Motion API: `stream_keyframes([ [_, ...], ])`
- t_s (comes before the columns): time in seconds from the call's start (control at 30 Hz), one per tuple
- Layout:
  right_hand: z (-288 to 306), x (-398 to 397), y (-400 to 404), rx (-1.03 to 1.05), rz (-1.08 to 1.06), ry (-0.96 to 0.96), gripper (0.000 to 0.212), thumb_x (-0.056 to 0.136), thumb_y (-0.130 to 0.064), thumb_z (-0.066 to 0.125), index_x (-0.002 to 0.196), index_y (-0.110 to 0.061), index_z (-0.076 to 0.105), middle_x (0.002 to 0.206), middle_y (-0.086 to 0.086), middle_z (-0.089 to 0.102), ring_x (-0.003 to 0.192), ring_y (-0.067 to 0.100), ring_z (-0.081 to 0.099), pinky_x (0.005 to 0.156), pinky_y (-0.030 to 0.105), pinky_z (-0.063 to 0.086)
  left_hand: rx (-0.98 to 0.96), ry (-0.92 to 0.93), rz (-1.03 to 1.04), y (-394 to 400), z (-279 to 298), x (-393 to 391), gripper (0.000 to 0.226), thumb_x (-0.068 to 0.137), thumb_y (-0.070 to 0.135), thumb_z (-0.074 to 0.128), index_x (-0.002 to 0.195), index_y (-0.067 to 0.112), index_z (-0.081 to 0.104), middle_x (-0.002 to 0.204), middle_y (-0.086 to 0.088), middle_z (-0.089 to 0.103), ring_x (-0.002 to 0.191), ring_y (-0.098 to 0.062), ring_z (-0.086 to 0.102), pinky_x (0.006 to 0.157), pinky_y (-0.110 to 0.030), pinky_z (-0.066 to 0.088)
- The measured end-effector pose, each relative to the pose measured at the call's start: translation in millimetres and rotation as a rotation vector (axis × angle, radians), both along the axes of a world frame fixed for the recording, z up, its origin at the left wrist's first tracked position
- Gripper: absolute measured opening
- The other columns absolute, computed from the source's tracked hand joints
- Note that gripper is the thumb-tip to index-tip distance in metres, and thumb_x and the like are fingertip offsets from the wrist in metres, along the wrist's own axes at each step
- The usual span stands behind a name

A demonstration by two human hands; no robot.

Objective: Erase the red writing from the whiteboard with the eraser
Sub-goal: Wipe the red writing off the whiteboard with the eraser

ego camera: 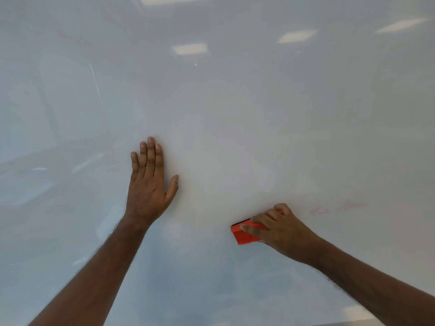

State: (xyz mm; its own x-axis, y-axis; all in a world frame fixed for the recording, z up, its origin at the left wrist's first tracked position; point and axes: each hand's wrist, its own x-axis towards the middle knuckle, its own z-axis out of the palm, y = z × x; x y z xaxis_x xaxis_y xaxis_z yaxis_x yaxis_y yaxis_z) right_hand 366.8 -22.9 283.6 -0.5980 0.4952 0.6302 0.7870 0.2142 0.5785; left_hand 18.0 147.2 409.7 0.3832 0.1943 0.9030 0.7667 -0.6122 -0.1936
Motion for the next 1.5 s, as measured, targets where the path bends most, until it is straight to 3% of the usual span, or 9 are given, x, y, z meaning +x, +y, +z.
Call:
stream_keyframes([
  [0.17,51.7,15.8,-13.2,0.060,-0.033,0.166,0.053,0.097,-0.050,0.062,0.147,-0.035,0.053,0.121,-0.002,0.063,0.092,0.025,0.060,0.085,0.047,0.043,-0.005,0.008,0.007,-9.4,5.7,16.8,0.086,0.110,0.044,0.040,0.171,-0.004,0.004,0.181,-0.024,0.000,0.170,-0.038,-0.004,0.137,-0.060,0.003],
  [0.37,108.6,-6.4,-5.5,0.087,-0.025,0.370,0.063,0.090,-0.050,0.073,0.149,-0.036,0.055,0.124,-0.003,0.061,0.098,0.024,0.058,0.088,0.046,0.040,0.006,0.024,-0.008,-16.9,18.3,39.8,0.085,0.111,0.044,0.038,0.172,-0.004,0.004,0.181,-0.023,0.000,0.170,-0.037,-0.004,0.138,-0.057,0.001],
  [0.6,58.8,-25.3,8.9,0.079,0.011,0.115,0.060,0.094,-0.050,0.068,0.148,-0.037,0.049,0.117,-0.003,0.062,0.091,0.024,0.055,0.084,0.044,0.043,0.014,0.027,-0.022,-25.3,26.0,65.5,0.083,0.112,0.043,0.039,0.172,-0.004,0.005,0.181,-0.023,-0.001,0.170,-0.036,-0.005,0.138,-0.051,-0.002],
  [0.8,14.0,30.2,-9.7,0.002,0.011,-0.013,0.054,0.101,-0.039,0.063,0.151,-0.037,0.043,0.124,-0.003,0.058,0.091,0.023,0.055,0.086,0.045,0.042,0.011,0.004,-0.019,-31.3,19.7,77.8,0.083,0.111,0.042,0.040,0.171,-0.004,0.005,0.181,-0.024,0.001,0.169,-0.036,-0.003,0.138,-0.049,-0.003],
  [1.13,72.0,97.4,-52.1,0.102,-0.083,0.106,0.049,0.104,-0.053,0.054,0.151,-0.037,0.051,0.121,-0.001,0.065,0.091,0.025,0.063,0.088,0.048,0.041,0.037,-0.008,-0.006,-28.7,15.5,86.7,0.084,0.112,0.042,0.038,0.172,-0.002,0.001,0.181,-0.019,-0.007,0.170,-0.033,-0.010,0.138,-0.052,-0.002],
  [1.33,121.6,64.2,-36.8,0.184,-0.118,0.168,0.063,0.094,-0.053,0.069,0.152,-0.036,0.049,0.124,0.000,0.064,0.094,0.026,0.062,0.089,0.048,0.041,0.028,-0.054,-0.011,-34.5,5.2,104.2,0.084,0.110,0.039,0.039,0.172,0.000,-0.001,0.182,-0.017,-0.006,0.170,-0.033,-0.009,0.138,-0.052,-0.002],
  [1.5,100.8,40.9,-19.6,0.197,-0.090,0.089,0.065,0.089,-0.054,0.074,0.148,-0.039,0.053,0.118,-0.002,0.065,0.089,0.025,0.059,0.084,0.045,0.042,0.027,-0.049,0.000,-35.6,1.0,108.3,0.083,0.111,0.042,0.039,0.172,-0.002,0.004,0.182,-0.018,-0.003,0.170,-0.035,-0.005,0.138,-0.052,0.000],
])
